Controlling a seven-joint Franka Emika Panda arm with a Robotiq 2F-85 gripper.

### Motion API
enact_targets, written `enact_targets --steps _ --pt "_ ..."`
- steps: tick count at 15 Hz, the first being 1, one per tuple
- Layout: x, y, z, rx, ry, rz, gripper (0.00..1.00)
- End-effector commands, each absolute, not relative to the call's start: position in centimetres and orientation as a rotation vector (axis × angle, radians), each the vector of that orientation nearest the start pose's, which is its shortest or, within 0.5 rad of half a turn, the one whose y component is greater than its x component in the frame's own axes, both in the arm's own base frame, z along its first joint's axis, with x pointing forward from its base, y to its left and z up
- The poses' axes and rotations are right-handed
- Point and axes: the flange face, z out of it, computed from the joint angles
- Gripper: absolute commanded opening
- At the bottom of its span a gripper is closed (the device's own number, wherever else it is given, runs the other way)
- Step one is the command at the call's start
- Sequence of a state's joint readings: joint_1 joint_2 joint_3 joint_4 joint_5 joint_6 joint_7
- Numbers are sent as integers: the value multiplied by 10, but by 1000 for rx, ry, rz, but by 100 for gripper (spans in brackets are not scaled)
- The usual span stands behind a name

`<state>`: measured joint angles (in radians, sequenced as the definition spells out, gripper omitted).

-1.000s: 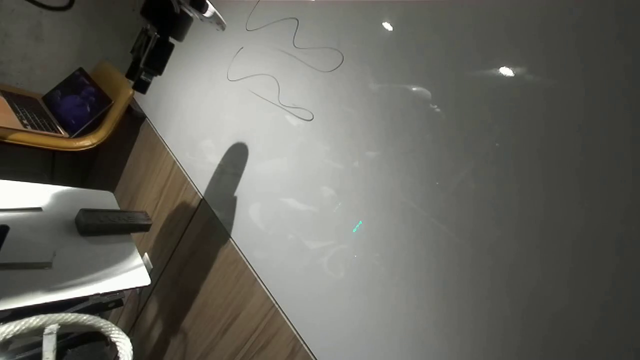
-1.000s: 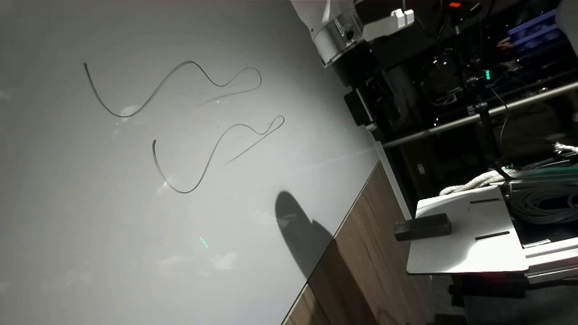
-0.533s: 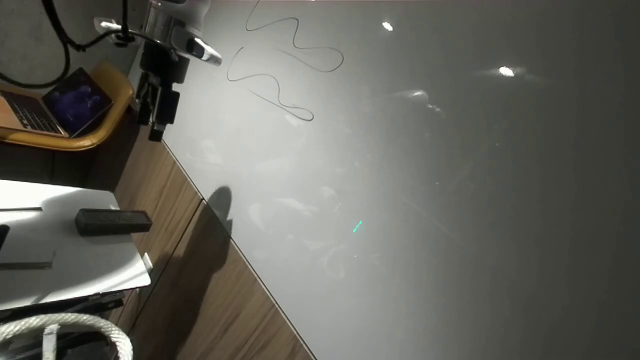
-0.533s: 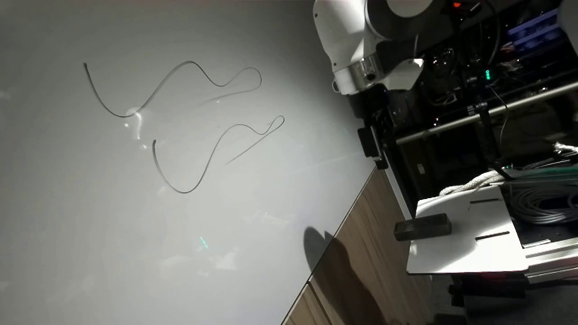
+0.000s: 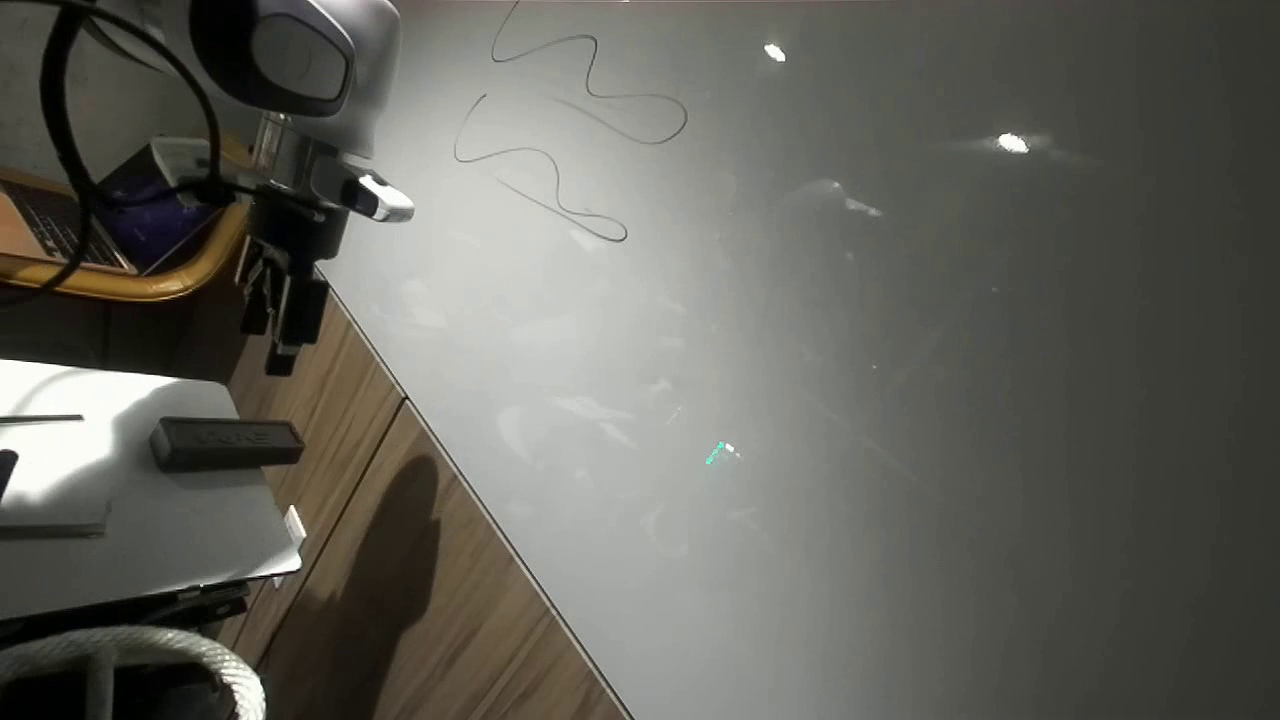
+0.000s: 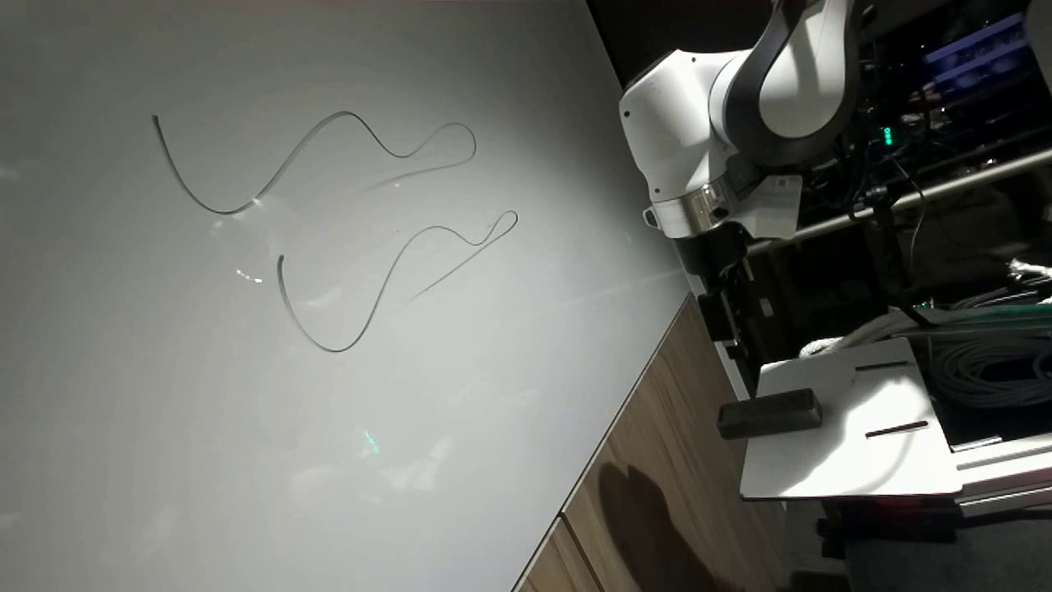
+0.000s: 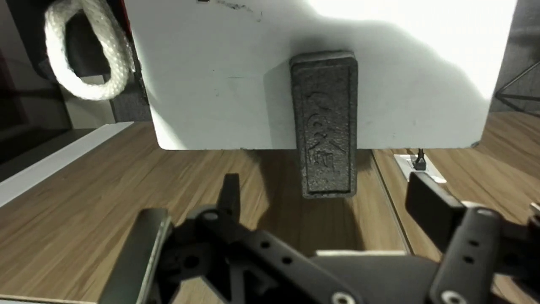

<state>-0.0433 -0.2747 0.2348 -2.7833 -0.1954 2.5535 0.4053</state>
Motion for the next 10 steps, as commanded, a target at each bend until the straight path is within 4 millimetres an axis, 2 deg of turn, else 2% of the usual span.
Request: enact_targets --steps 1,6,10 --pt "383 60 260 -3295 67 -82 100" --pt "382 76 226 -3288 4 4 100" --pt "383 74 207 -3297 -5 52 100"
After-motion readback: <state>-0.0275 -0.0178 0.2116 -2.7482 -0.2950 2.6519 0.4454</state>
